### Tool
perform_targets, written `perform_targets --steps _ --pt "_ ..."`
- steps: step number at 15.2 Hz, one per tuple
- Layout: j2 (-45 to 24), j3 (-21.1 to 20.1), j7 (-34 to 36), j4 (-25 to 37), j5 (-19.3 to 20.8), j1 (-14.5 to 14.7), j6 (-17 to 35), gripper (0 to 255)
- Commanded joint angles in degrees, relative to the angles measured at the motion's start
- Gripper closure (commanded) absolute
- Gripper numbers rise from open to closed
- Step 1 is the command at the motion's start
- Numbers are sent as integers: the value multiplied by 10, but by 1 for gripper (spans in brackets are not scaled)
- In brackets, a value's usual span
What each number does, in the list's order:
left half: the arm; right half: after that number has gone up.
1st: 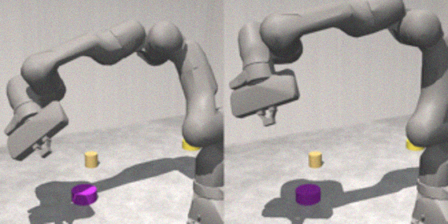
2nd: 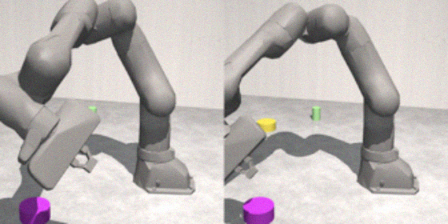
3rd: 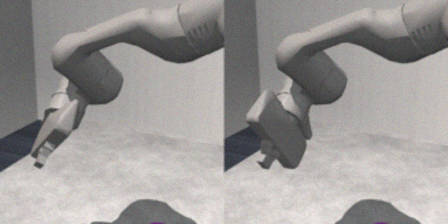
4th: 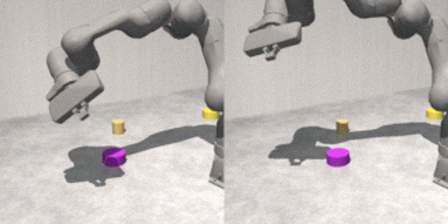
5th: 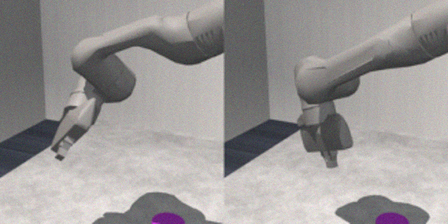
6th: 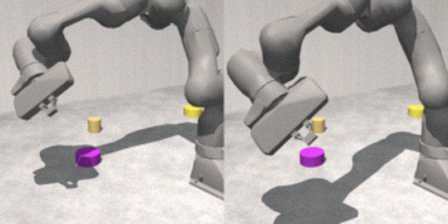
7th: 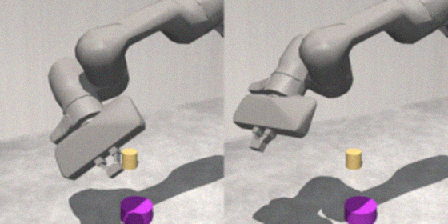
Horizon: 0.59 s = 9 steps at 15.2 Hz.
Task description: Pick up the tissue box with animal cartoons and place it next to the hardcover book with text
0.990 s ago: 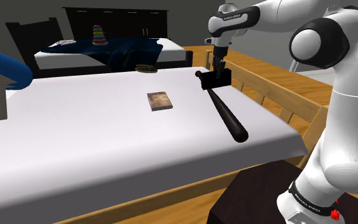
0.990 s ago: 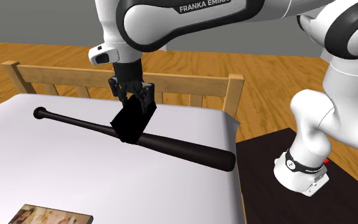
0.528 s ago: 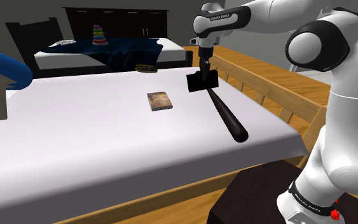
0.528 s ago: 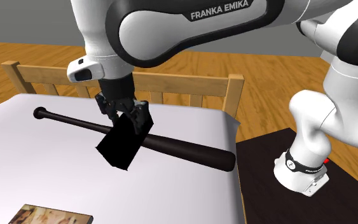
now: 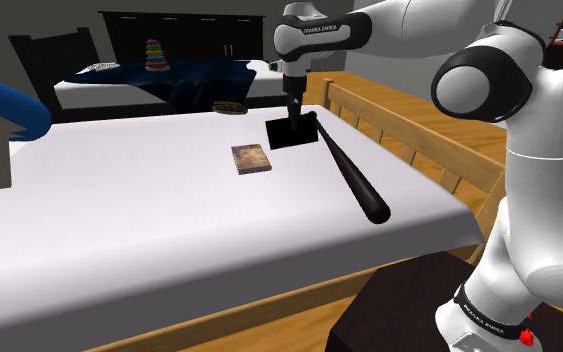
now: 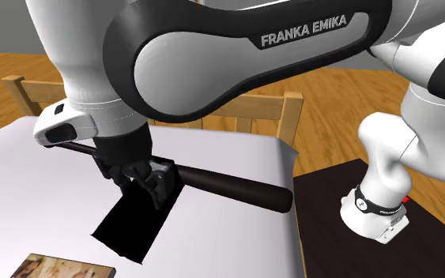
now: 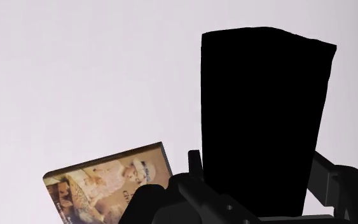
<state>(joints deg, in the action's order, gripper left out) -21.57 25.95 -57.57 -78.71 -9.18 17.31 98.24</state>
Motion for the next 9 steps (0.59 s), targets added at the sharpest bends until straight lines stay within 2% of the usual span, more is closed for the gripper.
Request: perform_targets --steps 1,7,9 --pt "-18 -7 20 26 -5 9 -8 255" --pt "-99 -31 82 154 -24 28 -54 255" --pt "-95 -31 82 132 -22 32 -37 255"
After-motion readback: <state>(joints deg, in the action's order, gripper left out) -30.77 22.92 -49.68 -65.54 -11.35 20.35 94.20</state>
